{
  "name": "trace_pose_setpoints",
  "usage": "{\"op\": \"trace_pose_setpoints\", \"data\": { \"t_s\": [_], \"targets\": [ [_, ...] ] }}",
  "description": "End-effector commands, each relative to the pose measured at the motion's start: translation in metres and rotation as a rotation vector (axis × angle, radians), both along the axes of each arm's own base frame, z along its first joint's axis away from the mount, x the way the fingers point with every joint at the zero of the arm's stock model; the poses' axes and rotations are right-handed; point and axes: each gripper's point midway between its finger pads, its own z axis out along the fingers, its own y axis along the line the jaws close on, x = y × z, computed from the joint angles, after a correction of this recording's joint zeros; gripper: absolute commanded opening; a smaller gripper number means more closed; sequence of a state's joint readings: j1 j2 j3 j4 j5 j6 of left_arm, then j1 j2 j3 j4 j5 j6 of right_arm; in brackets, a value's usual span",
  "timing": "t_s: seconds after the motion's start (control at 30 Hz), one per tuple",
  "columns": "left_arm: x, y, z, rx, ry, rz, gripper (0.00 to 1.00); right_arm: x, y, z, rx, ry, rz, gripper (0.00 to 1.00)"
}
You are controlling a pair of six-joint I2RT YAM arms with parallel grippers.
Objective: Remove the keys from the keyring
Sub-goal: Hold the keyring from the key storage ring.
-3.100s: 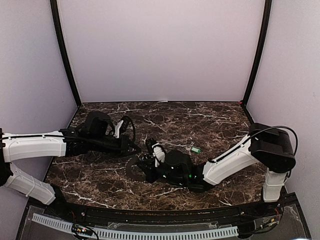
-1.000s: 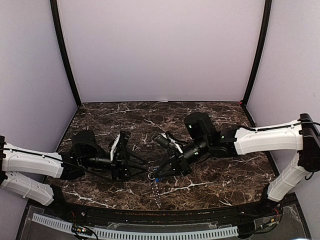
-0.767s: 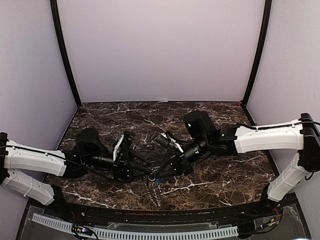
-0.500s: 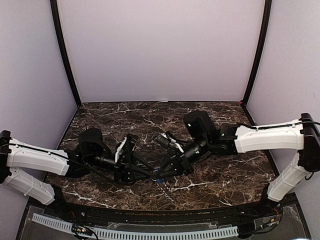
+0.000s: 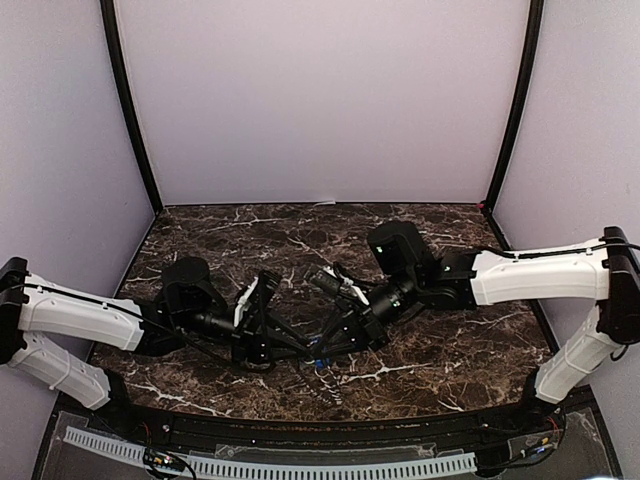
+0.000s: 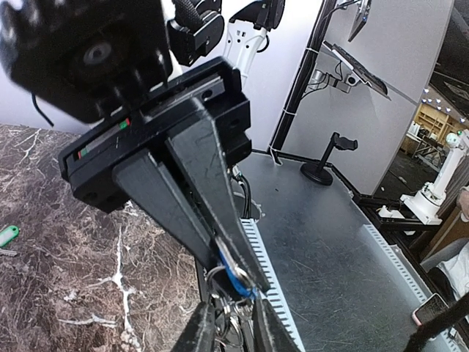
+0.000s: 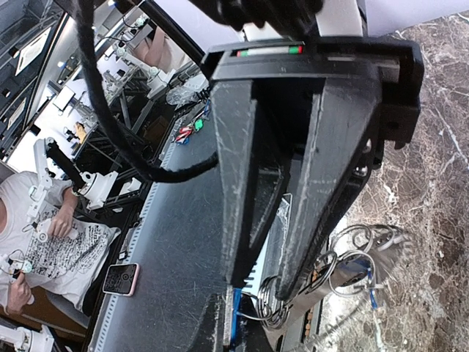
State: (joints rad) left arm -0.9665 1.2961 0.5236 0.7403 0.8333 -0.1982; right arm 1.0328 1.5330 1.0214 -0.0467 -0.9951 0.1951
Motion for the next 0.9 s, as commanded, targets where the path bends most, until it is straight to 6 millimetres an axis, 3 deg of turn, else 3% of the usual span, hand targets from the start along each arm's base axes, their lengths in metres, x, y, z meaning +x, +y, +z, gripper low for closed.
{"op": "trace_pose_setpoints", "data": {
  "t_s": [0.0, 0.17, 0.3, 0.4, 0.43, 0.53, 0.6, 0.87],
  "targets": [
    [-0.005, -0.005, 0.013, -0.035, -0.014, -0.036, 0.17, 0.001, -0.001, 0.037, 0.113, -0.056, 0.010, 0.00],
    [-0.007, -0.005, 0.010, -0.027, -0.013, -0.041, 0.15, 0.004, -0.004, 0.040, 0.121, -0.056, -0.009, 0.00],
    [-0.007, -0.005, 0.013, -0.036, -0.021, -0.041, 0.00, 0.004, -0.004, 0.037, 0.112, -0.046, -0.013, 0.00],
    [-0.007, -0.003, 0.017, -0.052, -0.031, -0.032, 0.00, 0.004, -0.005, 0.033, 0.099, -0.037, -0.016, 0.00],
    [-0.007, -0.003, 0.018, -0.054, -0.035, -0.028, 0.01, 0.004, -0.005, 0.033, 0.097, -0.035, -0.015, 0.00],
    [-0.005, -0.002, 0.018, -0.056, -0.044, -0.012, 0.17, 0.003, -0.004, 0.033, 0.098, -0.029, -0.013, 0.00],
    [-0.003, -0.003, 0.017, -0.056, -0.052, -0.005, 0.21, 0.003, -0.004, 0.034, 0.100, -0.027, -0.011, 0.00],
    [0.000, -0.005, 0.022, -0.080, -0.065, 0.005, 0.21, 0.003, -0.002, 0.031, 0.094, -0.017, -0.002, 0.00]
  ]
}}
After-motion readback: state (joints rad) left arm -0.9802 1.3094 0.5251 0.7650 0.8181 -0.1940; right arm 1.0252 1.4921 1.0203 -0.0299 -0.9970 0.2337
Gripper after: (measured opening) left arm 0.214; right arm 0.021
